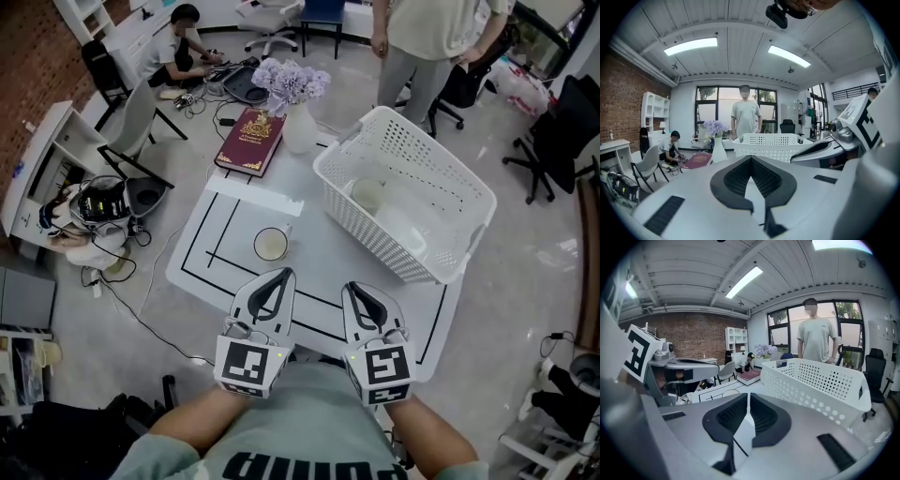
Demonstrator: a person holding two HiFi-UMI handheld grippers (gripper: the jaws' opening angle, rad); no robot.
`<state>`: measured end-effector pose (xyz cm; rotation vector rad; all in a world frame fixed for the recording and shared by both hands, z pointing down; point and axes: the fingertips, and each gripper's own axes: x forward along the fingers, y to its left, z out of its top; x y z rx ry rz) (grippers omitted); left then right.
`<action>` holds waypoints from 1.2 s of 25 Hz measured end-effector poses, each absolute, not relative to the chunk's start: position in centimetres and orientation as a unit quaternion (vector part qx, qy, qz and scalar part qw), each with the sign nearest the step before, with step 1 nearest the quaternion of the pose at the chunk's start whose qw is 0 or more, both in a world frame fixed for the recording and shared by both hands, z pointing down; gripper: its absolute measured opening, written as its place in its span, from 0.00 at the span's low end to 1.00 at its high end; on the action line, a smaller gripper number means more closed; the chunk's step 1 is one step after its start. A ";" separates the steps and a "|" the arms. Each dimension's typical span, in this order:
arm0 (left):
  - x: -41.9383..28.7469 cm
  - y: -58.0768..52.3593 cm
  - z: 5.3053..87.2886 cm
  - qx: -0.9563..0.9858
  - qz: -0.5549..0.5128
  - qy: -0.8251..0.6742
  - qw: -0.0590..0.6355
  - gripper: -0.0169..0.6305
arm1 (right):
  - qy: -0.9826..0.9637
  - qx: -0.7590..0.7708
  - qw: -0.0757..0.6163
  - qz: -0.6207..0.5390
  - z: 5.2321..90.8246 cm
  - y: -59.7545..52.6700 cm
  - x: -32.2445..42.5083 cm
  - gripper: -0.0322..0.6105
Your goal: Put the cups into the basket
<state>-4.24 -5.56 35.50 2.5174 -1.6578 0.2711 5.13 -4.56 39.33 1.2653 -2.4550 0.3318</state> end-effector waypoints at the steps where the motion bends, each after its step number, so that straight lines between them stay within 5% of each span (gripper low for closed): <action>1: -5.0 -5.7 35.5 0.827 0.090 -0.553 0.057 0.03 | -0.871 0.442 0.179 0.118 39.4 -4.7 4.6 0.08; 4: -7.4 -5.9 36.0 0.813 0.100 -0.570 0.060 0.03 | -0.878 0.426 0.187 0.114 39.9 -5.0 3.0 0.10; 7: -9.7 -6.1 36.5 0.802 0.105 -0.585 0.063 0.03 | -0.886 0.403 0.197 0.117 40.7 -5.3 0.9 0.29; 10: -11.7 -6.3 37.1 0.791 0.110 -0.598 0.067 0.03 | -0.893 0.382 0.204 0.121 41.2 -5.5 -1.5 0.35; 30: -20.1 -9.0 41.2 0.772 0.132 -0.616 0.084 0.04 | -0.882 0.368 0.259 0.140 48.2 -9.3 -9.6 0.57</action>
